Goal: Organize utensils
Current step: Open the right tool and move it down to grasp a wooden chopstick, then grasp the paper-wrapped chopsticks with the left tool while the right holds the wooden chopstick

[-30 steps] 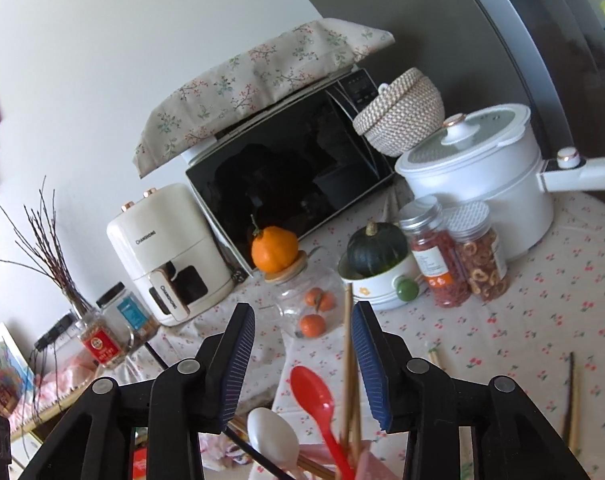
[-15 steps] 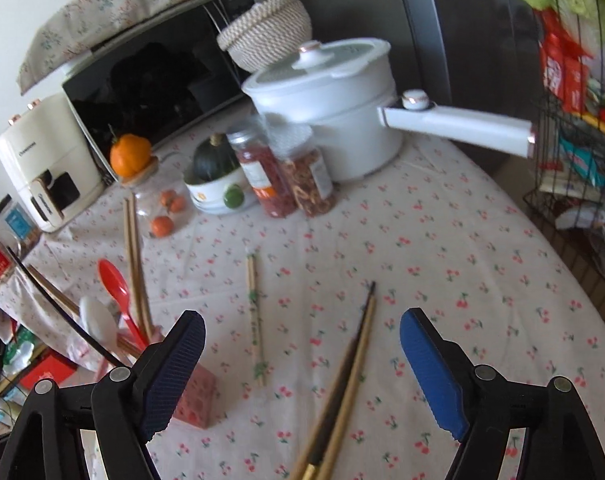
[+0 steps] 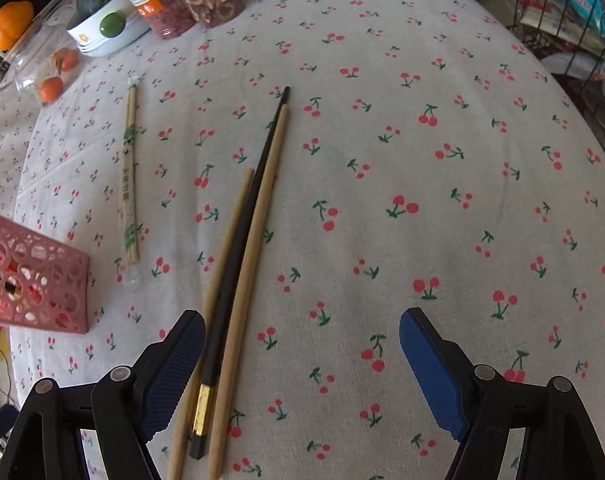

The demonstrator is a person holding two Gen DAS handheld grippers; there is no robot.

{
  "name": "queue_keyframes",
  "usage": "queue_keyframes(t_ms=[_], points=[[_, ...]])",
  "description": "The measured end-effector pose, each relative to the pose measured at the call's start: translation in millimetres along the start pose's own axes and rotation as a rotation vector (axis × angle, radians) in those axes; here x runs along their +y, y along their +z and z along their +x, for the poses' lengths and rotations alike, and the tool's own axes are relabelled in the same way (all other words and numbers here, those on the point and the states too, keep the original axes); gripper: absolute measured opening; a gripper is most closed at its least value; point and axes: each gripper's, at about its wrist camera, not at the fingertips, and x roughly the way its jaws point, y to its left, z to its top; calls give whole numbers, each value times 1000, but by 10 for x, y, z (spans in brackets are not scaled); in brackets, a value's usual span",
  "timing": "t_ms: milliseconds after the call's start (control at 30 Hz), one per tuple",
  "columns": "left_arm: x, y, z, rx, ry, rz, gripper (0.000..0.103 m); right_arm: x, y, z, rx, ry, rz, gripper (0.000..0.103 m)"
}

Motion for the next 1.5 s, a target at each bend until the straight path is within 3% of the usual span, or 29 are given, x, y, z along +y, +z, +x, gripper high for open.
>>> queue_keyframes(t_ms=[100, 167, 367, 500, 533, 633, 867, 1000, 1200, 1367, 1500], points=[[-15, 1, 11, 5, -6, 11, 76, 47, 119, 68, -2, 1, -7, 70], [-33, -3, 21, 8, -7, 18, 76, 90, 175, 148, 13, 0, -6, 57], [-96, -15, 37, 14, -12, 38, 76, 202, 245, 267, 17, -36, -41, 35], [-187, -46, 21, 7, -15, 77, 76, 310, 228, 298, 17, -129, -103, 25], [-220, -58, 16, 2, -15, 89, 76, 341, 213, 302, 16, -167, -139, 14], [-368, -103, -1, -9, -31, 134, 75, 220, 231, 287, 32, -147, -127, 2], [-911, -41, 139, -80, -36, 147, 67, -354, 270, 142, 29, -97, -14, 3], [-1268, 235, 390, -186, 52, 87, 67, -629, 317, -22, 5, -35, 24, 3], [-1514, 1093, 884, -321, 264, -80, 67, -883, 297, -268, -28, 33, 54, 4], [-1501, 1710, 1226, -374, 434, -92, 67, -1040, 265, -388, -43, 96, 70, 4], [-1312, 2025, 1400, -398, 476, -171, 67, -1073, 330, -412, -46, 132, 66, 4]])
